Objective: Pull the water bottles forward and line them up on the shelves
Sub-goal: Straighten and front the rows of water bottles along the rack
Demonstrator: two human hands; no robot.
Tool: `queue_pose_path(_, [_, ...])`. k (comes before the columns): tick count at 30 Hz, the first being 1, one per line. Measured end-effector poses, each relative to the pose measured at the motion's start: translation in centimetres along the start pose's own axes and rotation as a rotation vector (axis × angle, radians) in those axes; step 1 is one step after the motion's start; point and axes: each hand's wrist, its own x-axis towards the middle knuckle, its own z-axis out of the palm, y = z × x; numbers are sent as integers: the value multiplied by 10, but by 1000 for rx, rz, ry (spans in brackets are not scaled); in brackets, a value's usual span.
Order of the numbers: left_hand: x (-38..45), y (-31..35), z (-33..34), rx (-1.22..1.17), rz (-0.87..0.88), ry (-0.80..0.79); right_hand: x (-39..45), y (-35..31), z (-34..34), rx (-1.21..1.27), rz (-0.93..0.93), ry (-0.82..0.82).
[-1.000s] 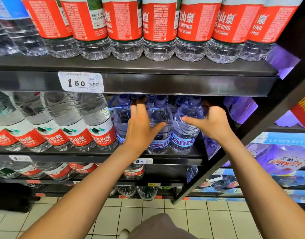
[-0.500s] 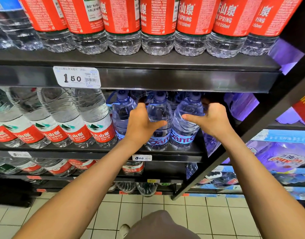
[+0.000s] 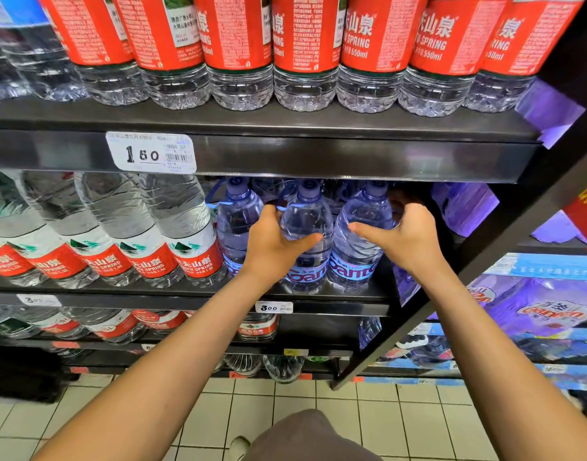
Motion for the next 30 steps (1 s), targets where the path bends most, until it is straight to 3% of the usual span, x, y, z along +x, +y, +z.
queue_pose_path(10, [-4,-1,6,-101,35,92,3,2,-8,12,-39,-53])
queue_pose_path(23, [5,4,-12,212,88,-134,1,3,2,-77,-61,28])
queue_pose_path(30, [-7,9,-3,214,186,33,3,6,3,-85,-14,0])
